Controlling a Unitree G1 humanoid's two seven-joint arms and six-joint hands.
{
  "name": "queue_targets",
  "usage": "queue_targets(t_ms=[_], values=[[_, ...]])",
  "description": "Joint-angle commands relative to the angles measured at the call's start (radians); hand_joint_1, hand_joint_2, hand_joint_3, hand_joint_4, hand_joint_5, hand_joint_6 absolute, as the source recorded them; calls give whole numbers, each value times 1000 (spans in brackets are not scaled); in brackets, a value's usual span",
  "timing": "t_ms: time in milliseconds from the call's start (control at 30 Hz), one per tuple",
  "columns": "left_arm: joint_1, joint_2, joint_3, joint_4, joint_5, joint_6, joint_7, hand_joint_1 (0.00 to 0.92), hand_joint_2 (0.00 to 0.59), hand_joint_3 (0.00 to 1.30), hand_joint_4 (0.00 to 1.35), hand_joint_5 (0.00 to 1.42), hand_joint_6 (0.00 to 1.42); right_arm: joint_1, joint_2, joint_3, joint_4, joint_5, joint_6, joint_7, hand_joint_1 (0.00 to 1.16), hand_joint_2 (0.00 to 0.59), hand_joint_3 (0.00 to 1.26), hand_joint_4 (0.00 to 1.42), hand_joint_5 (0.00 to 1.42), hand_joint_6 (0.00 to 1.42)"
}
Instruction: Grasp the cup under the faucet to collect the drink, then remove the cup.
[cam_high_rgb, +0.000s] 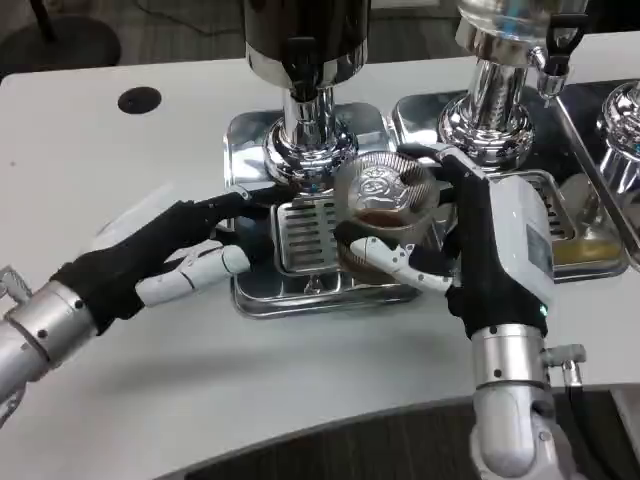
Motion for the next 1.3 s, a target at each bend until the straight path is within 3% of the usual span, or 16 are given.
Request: queue_targets(t_ms=[33,433,833,1300], values=[[124,35,42,-147,-33,6,-8,0,129,191,120,155,389,90,-6,1,-147,-4,-7,32,720,222,507,594,822,1158],[233,60,77,-299,-39,35,-19,0,129,191,113,154,389,235,-13,-5,-310,-9,-7,96,719,222,515,594,822,1159],[257,47,74,-354,-1,30,5,0,124,191,110,154,371,266,-25,-28,-330,5,-34,111,718,222,520,609,832,1159],[266,35,70,-372,11,54,25,0,124,191,110,154,368,242,-36,-51,-310,25,-55,122,719,222,525,611,839,1173]])
